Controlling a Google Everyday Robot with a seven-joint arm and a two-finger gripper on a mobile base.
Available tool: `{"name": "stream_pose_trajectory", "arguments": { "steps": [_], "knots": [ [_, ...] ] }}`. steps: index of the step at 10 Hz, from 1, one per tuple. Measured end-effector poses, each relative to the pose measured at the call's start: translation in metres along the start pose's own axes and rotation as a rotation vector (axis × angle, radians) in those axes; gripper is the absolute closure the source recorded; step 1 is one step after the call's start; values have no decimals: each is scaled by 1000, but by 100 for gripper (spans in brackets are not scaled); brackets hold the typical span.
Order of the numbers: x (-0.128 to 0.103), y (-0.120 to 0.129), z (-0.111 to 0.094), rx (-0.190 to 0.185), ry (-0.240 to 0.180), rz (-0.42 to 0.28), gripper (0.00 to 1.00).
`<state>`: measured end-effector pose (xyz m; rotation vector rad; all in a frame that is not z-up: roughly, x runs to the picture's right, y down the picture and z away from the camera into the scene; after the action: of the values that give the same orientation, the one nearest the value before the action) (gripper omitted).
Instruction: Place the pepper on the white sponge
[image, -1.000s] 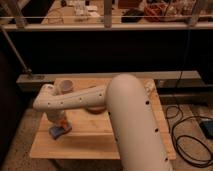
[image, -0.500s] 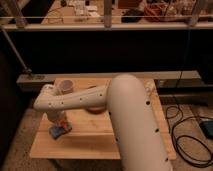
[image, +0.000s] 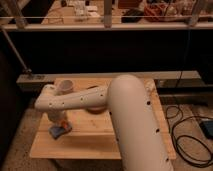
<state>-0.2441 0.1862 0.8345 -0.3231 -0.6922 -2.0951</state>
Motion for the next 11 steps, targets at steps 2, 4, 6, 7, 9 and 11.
{"name": "stream_pose_trajectory", "arguments": {
  "steps": [2,4,6,7,9,11],
  "knots": [
    [0,1,1,2,1,-3,90],
    [-1,2,1,3,1,-6,90],
    [-1,3,1,4,2,-10,90],
    [-1,4,1,4,2,-12,90],
    [-2,5,1,6,2,-14,90],
    [-3,6,0,8,4,-16,90]
  ]
}}
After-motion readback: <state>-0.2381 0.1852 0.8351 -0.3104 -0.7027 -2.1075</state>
